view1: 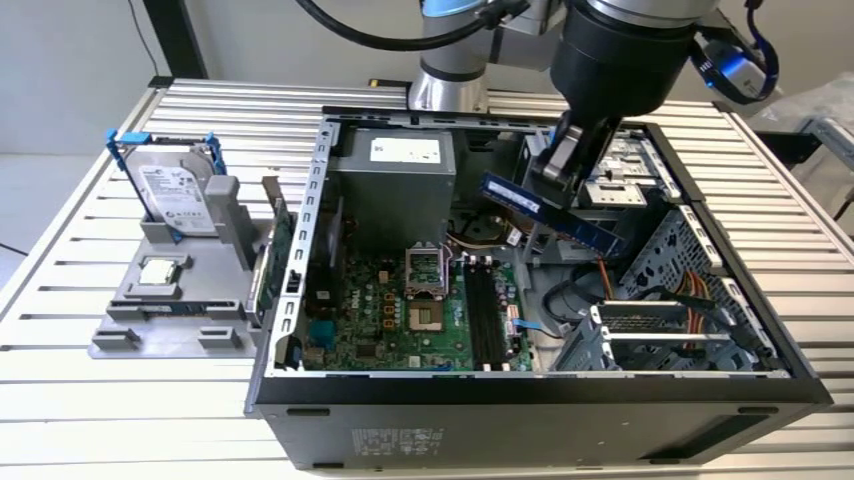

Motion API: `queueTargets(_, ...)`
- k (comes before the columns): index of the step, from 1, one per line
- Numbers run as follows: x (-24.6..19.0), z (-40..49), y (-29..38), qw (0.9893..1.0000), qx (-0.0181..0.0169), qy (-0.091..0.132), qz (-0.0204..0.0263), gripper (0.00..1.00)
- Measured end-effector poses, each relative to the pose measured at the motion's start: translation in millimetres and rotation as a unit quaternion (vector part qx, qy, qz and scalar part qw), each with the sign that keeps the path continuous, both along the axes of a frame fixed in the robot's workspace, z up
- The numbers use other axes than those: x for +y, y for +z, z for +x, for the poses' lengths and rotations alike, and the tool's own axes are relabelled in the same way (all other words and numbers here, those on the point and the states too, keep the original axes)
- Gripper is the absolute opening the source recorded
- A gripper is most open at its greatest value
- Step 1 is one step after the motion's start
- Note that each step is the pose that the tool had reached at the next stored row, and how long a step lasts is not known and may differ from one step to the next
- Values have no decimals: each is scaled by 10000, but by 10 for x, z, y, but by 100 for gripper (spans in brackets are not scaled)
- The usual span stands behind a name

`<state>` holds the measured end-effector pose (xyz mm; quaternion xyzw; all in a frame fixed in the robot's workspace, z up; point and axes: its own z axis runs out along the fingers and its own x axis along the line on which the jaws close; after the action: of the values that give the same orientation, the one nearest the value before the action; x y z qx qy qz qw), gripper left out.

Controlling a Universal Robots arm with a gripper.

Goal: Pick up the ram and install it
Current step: 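Insert the ram into the slot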

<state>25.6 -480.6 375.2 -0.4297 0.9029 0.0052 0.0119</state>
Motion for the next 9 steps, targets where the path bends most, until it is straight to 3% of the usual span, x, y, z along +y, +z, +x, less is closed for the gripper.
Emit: queueTargets(9, 0, 0, 0, 9996, 0, -281, 0, 0)
